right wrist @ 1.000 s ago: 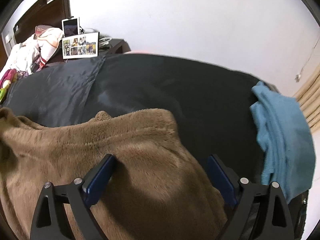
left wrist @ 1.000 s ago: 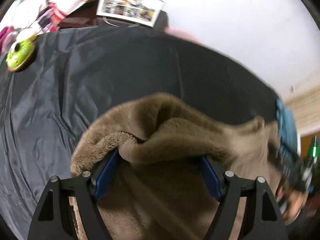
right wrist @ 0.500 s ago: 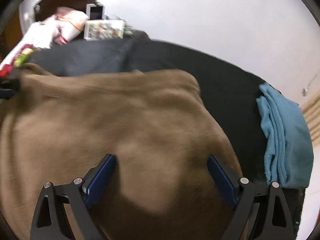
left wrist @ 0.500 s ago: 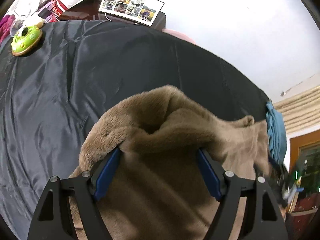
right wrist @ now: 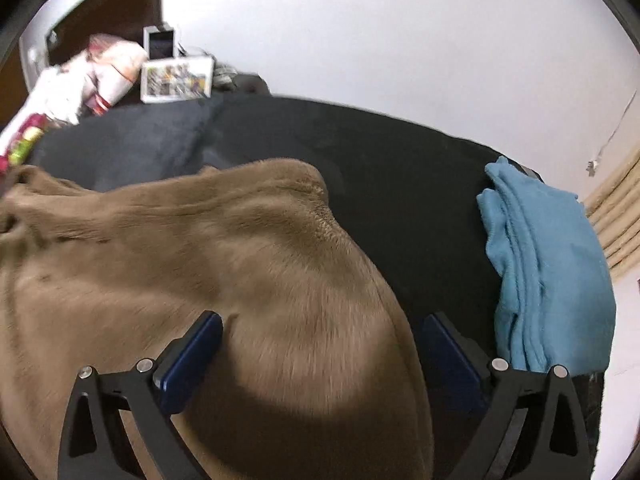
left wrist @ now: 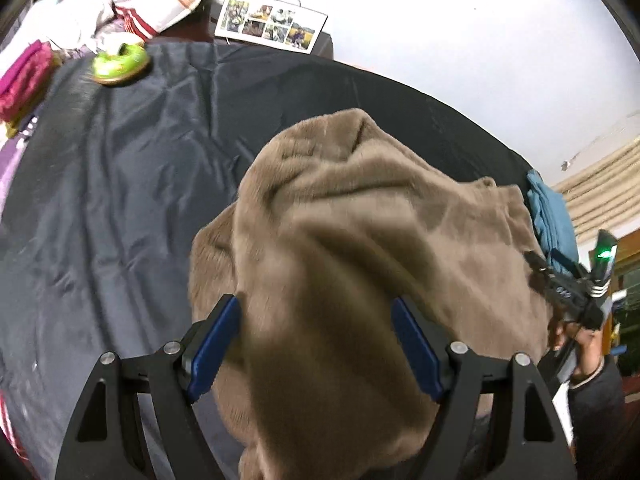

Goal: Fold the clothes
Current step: 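Lower the folded bundle onto the black sheet and open both grippers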

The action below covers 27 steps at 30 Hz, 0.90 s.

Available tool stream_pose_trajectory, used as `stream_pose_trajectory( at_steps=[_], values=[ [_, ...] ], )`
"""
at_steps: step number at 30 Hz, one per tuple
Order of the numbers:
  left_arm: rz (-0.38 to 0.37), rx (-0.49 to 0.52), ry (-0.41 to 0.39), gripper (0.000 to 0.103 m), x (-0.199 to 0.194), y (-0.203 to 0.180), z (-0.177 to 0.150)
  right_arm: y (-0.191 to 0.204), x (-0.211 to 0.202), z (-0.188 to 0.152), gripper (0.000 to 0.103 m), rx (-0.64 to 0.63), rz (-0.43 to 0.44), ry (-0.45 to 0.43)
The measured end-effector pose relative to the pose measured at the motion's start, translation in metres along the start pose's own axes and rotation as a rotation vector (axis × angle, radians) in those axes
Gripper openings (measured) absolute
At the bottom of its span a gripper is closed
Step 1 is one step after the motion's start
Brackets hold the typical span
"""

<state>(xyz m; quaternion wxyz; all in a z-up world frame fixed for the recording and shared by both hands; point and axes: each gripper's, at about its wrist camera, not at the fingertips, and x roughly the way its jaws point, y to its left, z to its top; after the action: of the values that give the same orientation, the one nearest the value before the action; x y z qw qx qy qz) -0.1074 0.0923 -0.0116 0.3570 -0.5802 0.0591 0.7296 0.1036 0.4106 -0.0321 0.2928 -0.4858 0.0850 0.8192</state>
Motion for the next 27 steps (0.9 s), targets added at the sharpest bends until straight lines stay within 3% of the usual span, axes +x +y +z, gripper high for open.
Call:
stream_pose_trajectory(
  at_steps=[4,7,10,15,19,23,27],
  values=[
    [0.028,0.040,0.007,0.081,0.003,-0.016,-0.022,0.011,-0.035,-0.023,0.101,-0.044,0.149,-0.045],
    [0.085,0.085,0.029,0.081,0.012,-0.021,-0.034,0.039,-0.031,-0.039,0.101,-0.162,0.239,-0.012],
    [0.104,0.062,0.051,0.084,0.026,-0.009,-0.043,0.043,-0.002,-0.056,0.101,-0.236,0.214,0.070],
    [0.085,-0.019,0.037,0.088,0.020,0.016,-0.060,0.015,0.007,-0.066,0.101,-0.226,0.232,0.065],
    [0.079,-0.053,0.019,0.089,0.011,0.025,-0.070,0.015,0.008,-0.067,0.101,-0.236,0.226,0.071],
    [0.080,-0.043,-0.001,0.089,-0.007,0.023,-0.077,0.014,-0.004,-0.066,0.101,-0.214,0.234,0.069],
    [0.052,0.009,-0.006,0.089,-0.025,0.019,-0.089,-0.014,-0.037,-0.081,0.101,-0.138,0.253,0.017]
  ],
)
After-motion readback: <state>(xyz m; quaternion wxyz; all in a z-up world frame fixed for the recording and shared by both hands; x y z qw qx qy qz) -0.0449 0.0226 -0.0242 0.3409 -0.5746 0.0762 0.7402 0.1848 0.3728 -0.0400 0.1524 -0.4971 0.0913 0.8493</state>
